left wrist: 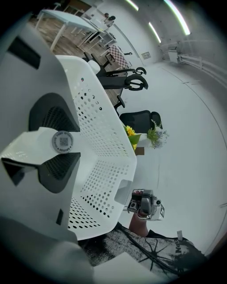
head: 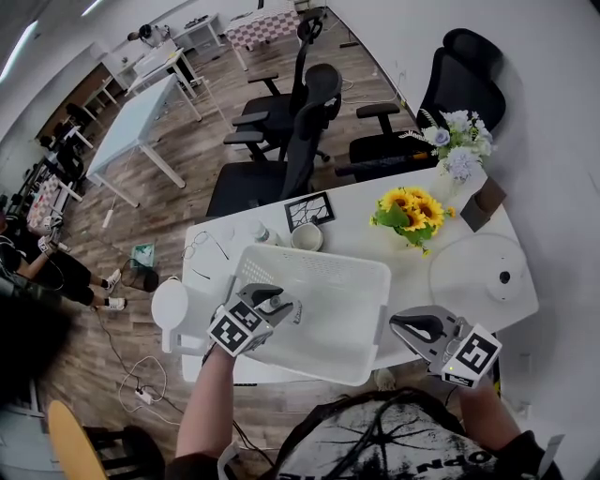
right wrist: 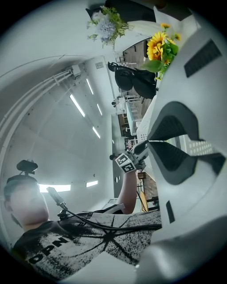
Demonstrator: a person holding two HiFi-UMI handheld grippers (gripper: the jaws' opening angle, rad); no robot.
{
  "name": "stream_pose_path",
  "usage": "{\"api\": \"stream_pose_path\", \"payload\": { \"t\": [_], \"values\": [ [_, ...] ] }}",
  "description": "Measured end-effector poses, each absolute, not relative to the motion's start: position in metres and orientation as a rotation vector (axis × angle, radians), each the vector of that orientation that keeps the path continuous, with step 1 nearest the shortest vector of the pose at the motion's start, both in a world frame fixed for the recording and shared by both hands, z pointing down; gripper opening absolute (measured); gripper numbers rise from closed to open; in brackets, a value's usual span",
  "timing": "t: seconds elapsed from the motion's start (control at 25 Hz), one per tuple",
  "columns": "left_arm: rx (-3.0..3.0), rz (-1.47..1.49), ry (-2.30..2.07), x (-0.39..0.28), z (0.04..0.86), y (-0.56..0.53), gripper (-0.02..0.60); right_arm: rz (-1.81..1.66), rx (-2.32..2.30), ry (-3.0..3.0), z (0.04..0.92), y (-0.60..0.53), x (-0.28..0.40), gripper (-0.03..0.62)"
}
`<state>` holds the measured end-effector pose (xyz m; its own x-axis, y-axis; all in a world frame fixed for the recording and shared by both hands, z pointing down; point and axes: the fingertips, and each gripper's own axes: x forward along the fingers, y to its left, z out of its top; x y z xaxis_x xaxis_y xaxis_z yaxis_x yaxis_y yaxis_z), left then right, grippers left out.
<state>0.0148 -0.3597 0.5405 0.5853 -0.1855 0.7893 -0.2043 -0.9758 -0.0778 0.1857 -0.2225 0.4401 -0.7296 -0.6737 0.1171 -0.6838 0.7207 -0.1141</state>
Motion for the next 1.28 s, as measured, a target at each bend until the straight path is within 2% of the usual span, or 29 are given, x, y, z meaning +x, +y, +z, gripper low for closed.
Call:
{"api": "stream_pose_path", "payload": {
  "t": [0.6, 1.28],
  "values": [
    [2.795, 1.271, -0.411, 0.012, 0.526, -0.364, 0.147, 0.232, 1.11, -2.833, 0.447, -0.221, 0.185, 0.025],
    [2.994, 1.018, -0.448, 0.038, 0.429, -0.344, 0.147, 0.206, 1.127, -2.829, 0.445, -0.211, 0.188, 0.025]
  ]
}}
